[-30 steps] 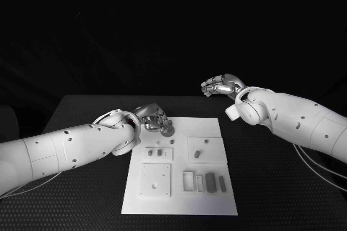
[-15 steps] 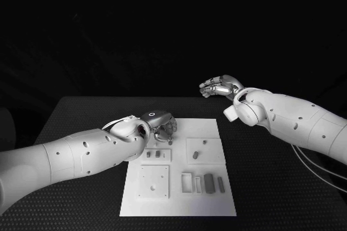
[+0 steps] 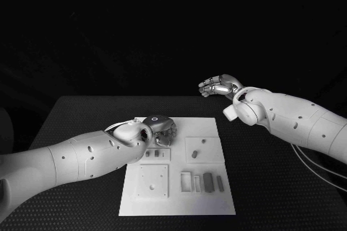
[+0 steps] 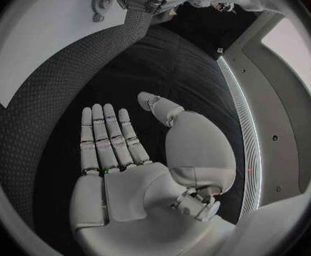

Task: Assemble the parts on the task board

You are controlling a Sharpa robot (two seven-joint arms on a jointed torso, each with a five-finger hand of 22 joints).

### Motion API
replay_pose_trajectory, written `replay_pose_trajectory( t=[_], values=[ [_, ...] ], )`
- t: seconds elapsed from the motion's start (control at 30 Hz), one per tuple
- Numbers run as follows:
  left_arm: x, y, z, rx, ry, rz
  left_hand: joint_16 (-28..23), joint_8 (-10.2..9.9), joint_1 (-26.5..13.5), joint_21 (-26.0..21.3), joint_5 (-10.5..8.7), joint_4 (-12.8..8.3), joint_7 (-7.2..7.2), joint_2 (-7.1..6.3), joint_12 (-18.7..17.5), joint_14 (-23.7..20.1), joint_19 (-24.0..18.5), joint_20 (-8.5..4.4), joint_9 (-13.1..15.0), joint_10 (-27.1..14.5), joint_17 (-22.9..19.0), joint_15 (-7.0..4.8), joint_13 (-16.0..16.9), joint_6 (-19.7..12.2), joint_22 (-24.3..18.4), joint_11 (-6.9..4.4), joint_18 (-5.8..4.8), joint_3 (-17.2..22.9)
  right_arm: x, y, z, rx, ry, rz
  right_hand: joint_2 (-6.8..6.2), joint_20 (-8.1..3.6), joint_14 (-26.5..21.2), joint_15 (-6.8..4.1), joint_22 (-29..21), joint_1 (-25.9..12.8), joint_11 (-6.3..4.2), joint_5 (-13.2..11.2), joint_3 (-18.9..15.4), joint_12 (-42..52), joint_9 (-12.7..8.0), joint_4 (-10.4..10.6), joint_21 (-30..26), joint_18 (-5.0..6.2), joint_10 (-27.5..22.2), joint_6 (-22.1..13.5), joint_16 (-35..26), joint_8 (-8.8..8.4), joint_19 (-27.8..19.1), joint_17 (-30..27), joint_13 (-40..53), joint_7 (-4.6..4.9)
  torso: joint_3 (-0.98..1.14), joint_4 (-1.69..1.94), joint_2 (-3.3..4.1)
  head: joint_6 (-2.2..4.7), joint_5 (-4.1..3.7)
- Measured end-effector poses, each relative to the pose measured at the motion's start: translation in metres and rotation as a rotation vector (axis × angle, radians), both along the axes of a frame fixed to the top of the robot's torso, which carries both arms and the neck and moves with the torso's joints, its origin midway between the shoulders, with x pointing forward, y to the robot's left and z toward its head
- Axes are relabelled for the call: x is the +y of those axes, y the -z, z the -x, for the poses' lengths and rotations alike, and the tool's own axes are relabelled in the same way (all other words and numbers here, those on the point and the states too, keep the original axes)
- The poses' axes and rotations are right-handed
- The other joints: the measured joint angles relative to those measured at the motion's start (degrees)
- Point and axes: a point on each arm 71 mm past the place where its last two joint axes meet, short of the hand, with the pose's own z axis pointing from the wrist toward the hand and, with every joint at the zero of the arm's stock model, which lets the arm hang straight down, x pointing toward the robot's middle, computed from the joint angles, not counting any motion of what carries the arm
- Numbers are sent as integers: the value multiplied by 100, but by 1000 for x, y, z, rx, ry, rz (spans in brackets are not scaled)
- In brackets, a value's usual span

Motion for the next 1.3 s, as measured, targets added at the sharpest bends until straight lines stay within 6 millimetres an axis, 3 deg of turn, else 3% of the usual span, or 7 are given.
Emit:
replay_pose_trajectory(
  t=[0.5,0.63,0.8,1.3],
  values=[
    [2,6,0,6,-12,-34,504,0,2,230,6,24,43,2,-170,134,214,-52,-112,162,240,-51,23,43,108,-31,-1,-24,1,0,0,0,-1,0,0,0,0,0,0,0,-21,0,0,0,0,0,0,1,21,0,0,0,0,-5,0,0,-5,9,-8,-12,-13],
    [3,7,-1,11,-15,-45,573,0,14,244,27,24,52,49,-170,135,234,-70,-120,202,270,-51,32,52,108,-45,54,-24,1,0,0,0,-1,-1,0,0,0,0,3,0,-21,0,0,0,1,0,0,0,21,0,0,0,0,-5,0,0,-5,9,-9,-14,-10],
    [3,9,-1,17,-16,-54,786,44,74,343,272,5,109,117,-170,222,296,-90,-132,354,345,-76,79,181,107,-62,92,-5,1,0,0,0,-2,-1,0,0,0,0,6,0,-21,0,0,0,-1,0,0,0,21,0,0,0,0,-5,0,0,-2,9,-9,-19,-10],
    [3,11,-2,21,-21,-62,908,67,91,433,310,-8,128,319,-170,274,317,-112,-163,503,355,-90,109,261,106,-73,91,41,2,0,0,-1,-3,-1,0,0,0,0,12,0,-21,0,0,0,-4,0,0,0,21,0,0,0,0,-10,0,0,4,3,-7,-26,-20]
  ],
)
